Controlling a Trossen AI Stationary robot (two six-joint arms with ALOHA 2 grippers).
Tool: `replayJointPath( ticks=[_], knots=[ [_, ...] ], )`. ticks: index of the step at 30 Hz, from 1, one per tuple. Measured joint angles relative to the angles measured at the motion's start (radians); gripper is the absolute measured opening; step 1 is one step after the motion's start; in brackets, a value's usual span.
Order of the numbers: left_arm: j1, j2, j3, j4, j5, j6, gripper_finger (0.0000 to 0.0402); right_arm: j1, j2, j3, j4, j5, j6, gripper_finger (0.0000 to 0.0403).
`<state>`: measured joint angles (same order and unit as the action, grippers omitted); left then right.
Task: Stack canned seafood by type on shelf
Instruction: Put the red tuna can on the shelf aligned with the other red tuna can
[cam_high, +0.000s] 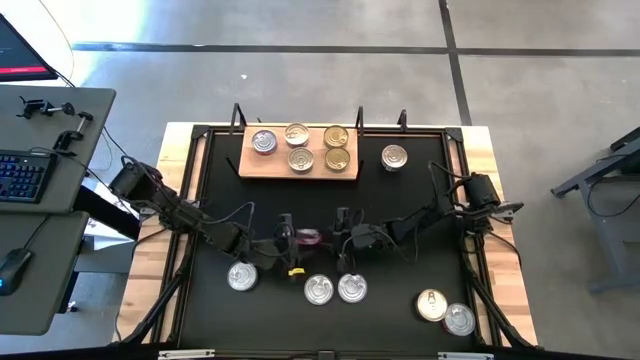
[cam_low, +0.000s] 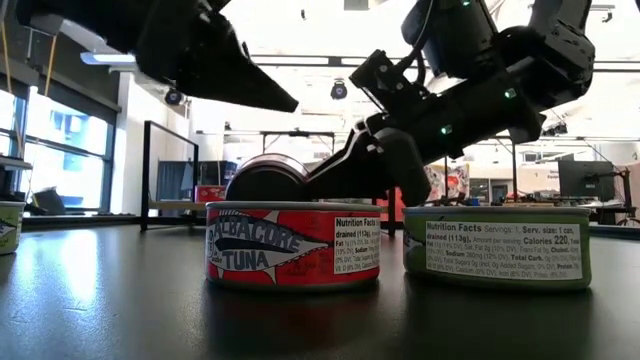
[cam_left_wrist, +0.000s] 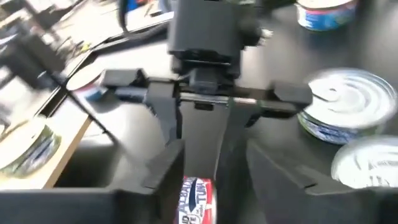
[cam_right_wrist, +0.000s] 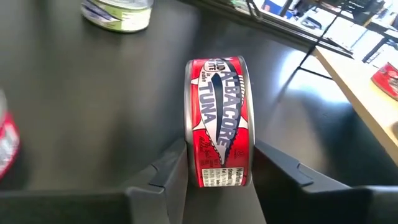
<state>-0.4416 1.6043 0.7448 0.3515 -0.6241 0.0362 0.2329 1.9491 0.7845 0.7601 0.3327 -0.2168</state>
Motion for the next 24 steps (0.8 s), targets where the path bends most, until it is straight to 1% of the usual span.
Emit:
replayJointPath(
  ticks=[2,5,7,10,13,16,21,24],
  knots=[
    [0.009,0.003,0.0,-0.003,0.019,0.056,0.0203,-0.002,0.0,0.0,0.0,-0.007,0.0,0.0137],
    [0.036,0.019,0.0,-0.007,0.021,0.087,0.0241,-0.004,0.0,0.0,0.0,-0.01,0.004,0.0136],
    [0.053,0.032,0.0,-0.007,0.021,0.078,0.0258,-0.004,0.0,0.0,0.0,-0.009,0.017,0.0136],
    [0.073,0.045,0.0,-0.018,0.047,0.04,0.0271,-0.004,0.0,0.0,0.0,-0.008,0.026,0.0136],
    [0.079,0.057,-0.001,-0.049,0.05,0.021,0.0272,-0.004,0.0,0.0,0.0,-0.008,0.026,0.0136],
    [0.081,0.062,-0.001,-0.07,0.055,0.018,0.0264,-0.004,0.0,0.0,0.0,-0.008,0.026,0.0136],
    [0.081,0.063,-0.001,-0.099,0.057,-0.024,0.0237,-0.004,0.0,0.0,0.0,-0.008,0.028,0.0137],
    [0.081,0.063,-0.001,-0.12,0.057,-0.034,0.0218,-0.004,0.0,0.0,0.0,-0.008,0.037,0.0157]
  ],
)
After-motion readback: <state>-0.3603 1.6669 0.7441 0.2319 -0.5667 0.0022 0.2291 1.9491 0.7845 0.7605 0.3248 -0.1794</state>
